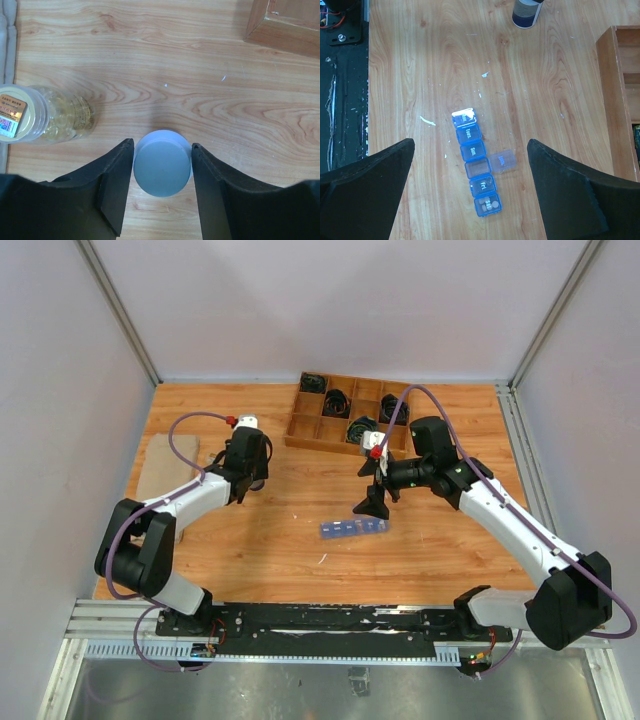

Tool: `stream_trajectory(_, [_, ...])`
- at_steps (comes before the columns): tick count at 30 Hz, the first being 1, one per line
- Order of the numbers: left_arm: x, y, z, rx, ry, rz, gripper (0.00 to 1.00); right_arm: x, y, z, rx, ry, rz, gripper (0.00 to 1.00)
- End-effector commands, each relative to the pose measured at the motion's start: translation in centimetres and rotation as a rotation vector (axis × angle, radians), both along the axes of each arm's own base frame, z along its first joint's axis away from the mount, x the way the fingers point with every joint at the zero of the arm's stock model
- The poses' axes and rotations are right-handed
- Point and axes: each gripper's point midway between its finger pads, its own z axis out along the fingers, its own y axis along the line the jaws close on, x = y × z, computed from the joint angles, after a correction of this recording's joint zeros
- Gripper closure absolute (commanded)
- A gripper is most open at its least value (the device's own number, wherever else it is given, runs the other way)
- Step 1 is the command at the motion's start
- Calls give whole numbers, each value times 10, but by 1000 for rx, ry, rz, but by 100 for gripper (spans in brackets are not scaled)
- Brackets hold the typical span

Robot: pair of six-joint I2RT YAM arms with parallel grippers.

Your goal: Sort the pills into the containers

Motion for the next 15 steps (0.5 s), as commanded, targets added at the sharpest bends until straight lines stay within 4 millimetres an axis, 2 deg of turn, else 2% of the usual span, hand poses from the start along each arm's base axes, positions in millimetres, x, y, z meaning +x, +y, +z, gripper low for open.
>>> stream_trajectory(1, [4,-1,10,13,-24,10,48,1,-3,3,23,11,-6,3])
stream_trajectory(4, [3,-2,10,12,-24,10,51,1,-3,2,22,12,-6,3])
stream_trajectory(9, [2,-3,11,8,-22,5,71,1,-3,2,23,13,-3,3])
stream_trajectory(15, [-7,-15,33,-69,-67,-42,93,-1,-2,0,25,20,7,3])
